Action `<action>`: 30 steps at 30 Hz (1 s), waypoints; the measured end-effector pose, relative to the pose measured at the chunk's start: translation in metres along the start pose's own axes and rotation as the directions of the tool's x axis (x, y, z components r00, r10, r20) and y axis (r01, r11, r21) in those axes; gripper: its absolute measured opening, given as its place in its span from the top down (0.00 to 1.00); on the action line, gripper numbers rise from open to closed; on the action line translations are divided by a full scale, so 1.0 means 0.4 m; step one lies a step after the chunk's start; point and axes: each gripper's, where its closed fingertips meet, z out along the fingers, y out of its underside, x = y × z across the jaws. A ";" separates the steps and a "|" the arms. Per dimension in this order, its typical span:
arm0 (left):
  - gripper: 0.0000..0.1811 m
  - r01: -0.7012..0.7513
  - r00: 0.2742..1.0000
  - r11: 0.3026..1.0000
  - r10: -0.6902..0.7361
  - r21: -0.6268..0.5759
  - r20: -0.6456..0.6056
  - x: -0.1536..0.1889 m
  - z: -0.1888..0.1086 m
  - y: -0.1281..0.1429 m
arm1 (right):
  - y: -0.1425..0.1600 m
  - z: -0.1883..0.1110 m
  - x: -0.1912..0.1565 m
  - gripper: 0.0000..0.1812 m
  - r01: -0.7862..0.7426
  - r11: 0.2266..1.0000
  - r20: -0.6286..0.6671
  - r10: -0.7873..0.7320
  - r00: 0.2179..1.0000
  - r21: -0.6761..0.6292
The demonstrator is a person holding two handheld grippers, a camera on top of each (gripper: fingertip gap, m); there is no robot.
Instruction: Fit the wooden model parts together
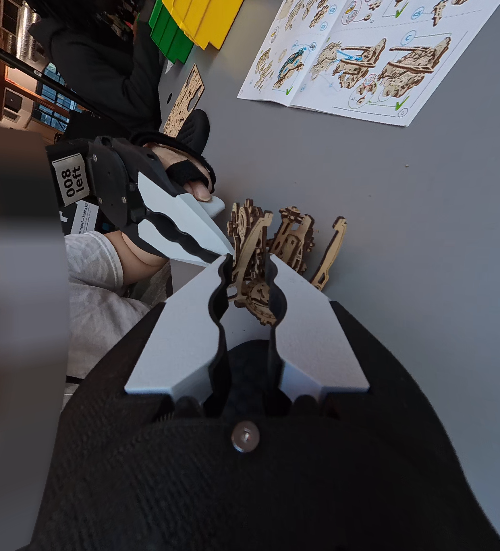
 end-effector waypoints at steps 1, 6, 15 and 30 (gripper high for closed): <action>0.96 0.008 1.000 1.000 -0.007 0.005 -0.006 0.004 0.000 0.000 | -0.001 0.001 0.000 0.89 -0.001 1.000 0.001 0.001 1.000 0.001; 0.92 0.028 0.998 1.000 -0.029 0.010 0.049 0.003 0.007 -0.002 | -0.006 -0.004 0.007 0.89 -0.003 1.000 -0.008 0.003 1.000 0.017; 0.81 -0.062 0.955 0.993 0.088 -0.098 0.282 -0.023 0.035 0.004 | -0.027 -0.024 0.032 0.89 -0.033 0.996 -0.014 0.034 0.999 0.083; 0.86 -0.058 0.887 0.988 0.116 -0.142 0.446 -0.083 0.046 0.017 | -0.043 -0.034 0.044 0.91 -0.048 0.989 -0.010 0.050 0.999 0.143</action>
